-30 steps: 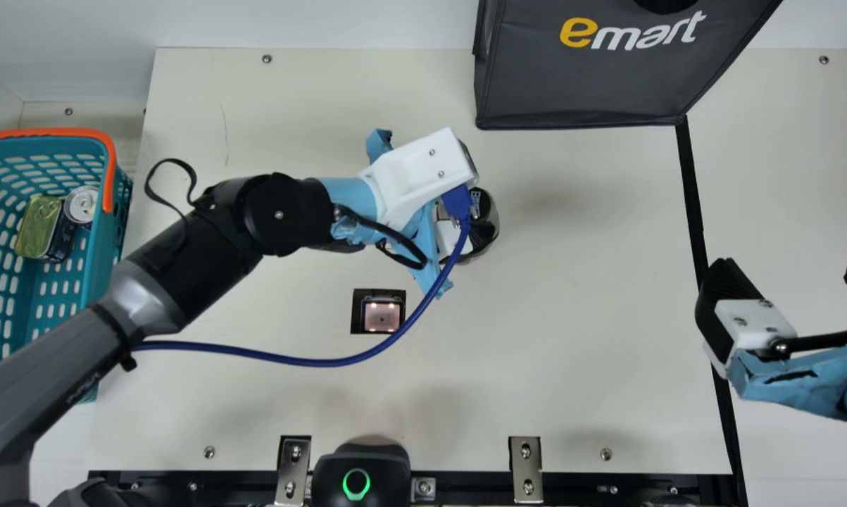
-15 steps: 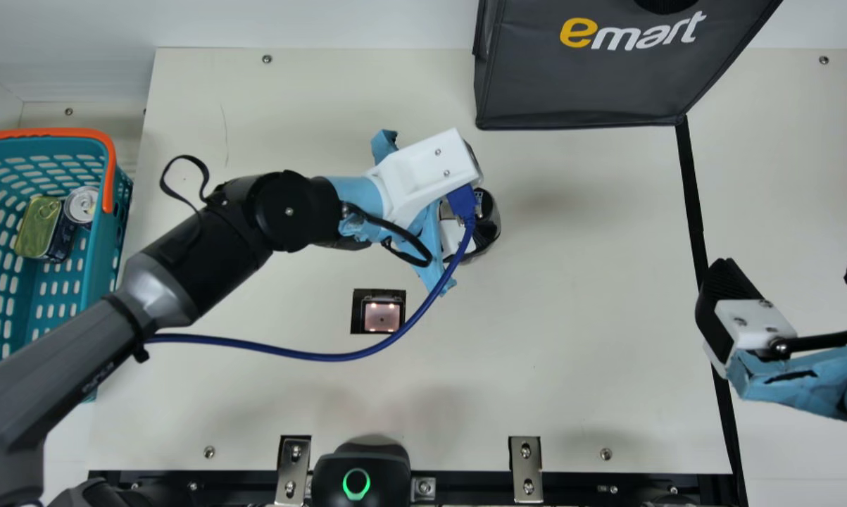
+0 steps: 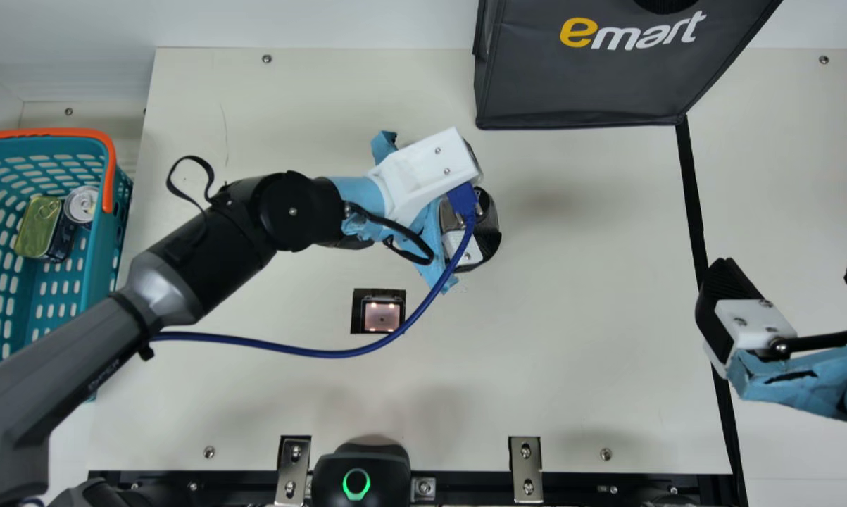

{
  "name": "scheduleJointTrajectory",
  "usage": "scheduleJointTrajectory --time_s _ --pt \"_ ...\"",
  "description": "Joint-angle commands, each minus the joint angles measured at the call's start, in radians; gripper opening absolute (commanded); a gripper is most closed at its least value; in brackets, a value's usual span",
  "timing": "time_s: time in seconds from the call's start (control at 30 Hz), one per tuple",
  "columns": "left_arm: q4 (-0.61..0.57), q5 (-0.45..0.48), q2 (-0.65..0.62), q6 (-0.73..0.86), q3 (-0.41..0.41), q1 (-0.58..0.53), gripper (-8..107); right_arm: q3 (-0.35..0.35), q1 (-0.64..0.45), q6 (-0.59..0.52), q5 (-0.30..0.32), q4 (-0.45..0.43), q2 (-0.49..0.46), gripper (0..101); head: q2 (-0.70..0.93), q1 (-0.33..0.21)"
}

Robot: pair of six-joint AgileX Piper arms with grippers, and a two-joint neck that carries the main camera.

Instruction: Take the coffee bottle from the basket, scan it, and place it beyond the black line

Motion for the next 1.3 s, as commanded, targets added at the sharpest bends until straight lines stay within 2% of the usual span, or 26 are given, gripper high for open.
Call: scheduleJointTrajectory --time_s 0.0,0.3,0.73,1.27 --pt "0.001 -0.003 0.002 -0.003 0.000 -0.001 90 0.000 0.000 0.000 0.000 0.000 0.000 91 0.002 -0.027" --pt "0.028 -0.005 -0.011 -0.059 -0.011 0.001 90 0.000 0.000 0.000 0.000 0.000 0.000 91 0.002 -0.027" --pt "0.145 -0.003 -0.104 -0.286 0.007 0.013 90 0.000 0.000 0.000 0.000 0.000 0.000 91 0.002 -0.027" --pt "0.309 -0.005 -0.241 -0.519 0.055 0.117 90 0.000 0.000 0.000 0.001 0.000 0.000 91 0.002 -0.027"
